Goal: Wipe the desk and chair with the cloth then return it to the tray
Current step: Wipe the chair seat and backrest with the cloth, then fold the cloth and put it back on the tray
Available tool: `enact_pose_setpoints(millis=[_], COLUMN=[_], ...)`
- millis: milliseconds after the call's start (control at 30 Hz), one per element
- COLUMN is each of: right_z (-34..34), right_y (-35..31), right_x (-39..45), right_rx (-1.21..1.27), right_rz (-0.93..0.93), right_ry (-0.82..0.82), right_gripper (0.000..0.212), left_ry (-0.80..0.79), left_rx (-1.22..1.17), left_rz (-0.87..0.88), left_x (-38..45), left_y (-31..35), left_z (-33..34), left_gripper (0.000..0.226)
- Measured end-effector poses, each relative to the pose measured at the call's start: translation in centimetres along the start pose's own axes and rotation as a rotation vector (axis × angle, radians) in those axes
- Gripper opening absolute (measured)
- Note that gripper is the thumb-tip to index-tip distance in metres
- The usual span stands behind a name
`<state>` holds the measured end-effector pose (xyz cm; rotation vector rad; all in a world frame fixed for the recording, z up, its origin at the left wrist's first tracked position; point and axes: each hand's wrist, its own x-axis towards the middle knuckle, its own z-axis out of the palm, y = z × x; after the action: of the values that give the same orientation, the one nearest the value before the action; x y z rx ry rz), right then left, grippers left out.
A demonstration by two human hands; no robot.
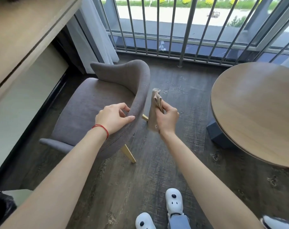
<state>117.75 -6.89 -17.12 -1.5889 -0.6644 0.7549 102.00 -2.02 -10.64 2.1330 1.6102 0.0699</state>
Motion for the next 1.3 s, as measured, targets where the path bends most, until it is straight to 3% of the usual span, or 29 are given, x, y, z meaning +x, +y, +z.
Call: enact_pose_setpoints(millis=[200,300,433,567,633,733,800,867,1000,1067,1133,1200,1300], right_z=[3.0,1.0,0.7,1.3,0.0,-1.7,-1.5,-0.8,0.0,0.1,0.6,1.9,5.4], right_y=[-1.4,0.0,0.2,-0.7,-1.4,-4.0,-7.0,-9.8,-13.9,-15.2,-16.6,-18.3,-21.2], right_x=[-0.3,-3.1,-4.5,-6.5,-6.8,-6.4,-6.3,-6.4,-6.0,-5.0,-3.9,-3.2,-3.8], right_rx=[0.084,0.059,0.031,0.012,-0.038,-0.103,-0.166,-0.237,-0.144,-0.085,-0.127,-0.146,-0.196], right_rz=[0.063,0.055,0.020,0.027,-0.014,-0.230,-0.440,-0.618,-0.596,-0.541,-0.464,-0.337,-0.315], right_ry=[0.024,-0.112,-0.034,-0.133,-0.169,-0.184,-0.240,-0.334,-0.664,-0.679,-0.666,-0.859,-1.096], right_gripper=[0.038,0.030,0.029,0.031,0.033,0.048,0.049,0.046,0.044,0.042,0.054,0.066,0.048], left_ry=[0.005,0.022,0.050,0.060,-0.042,-0.231,-0.334,-0.372,-0.188,-0.117,-0.062,-0.012,0.127], left_rx=[0.001,-0.005,0.001,-0.003,-0.161,-0.719,-0.959,-1.065,-1.033,-0.974,-0.921,-0.933,-1.034], left_rz=[-0.017,-0.008,-0.006,-0.036,-0.138,-0.304,-0.299,-0.199,-0.147,-0.142,-0.136,-0.106,-0.135], left_x=[0.2,0.0,-0.4,-1.5,-2.1,-2.6,-2.7,-2.7,-3.5,-4.3,-5.6,-7.2,-10.2], left_y=[-0.2,-0.3,0.1,0.0,0.1,1.8,3.3,4.4,4.4,3.2,2.0,0.5,-2.6], left_z=[0.0,0.0,0.2,0.2,-0.5,-3.1,-5.7,-8.4,-13.1,-14.9,-17.1,-19.4,-23.0], left_gripper=[0.025,0.024,0.026,0.026,0.028,0.040,0.053,0.051,0.029,0.026,0.027,0.030,0.032])
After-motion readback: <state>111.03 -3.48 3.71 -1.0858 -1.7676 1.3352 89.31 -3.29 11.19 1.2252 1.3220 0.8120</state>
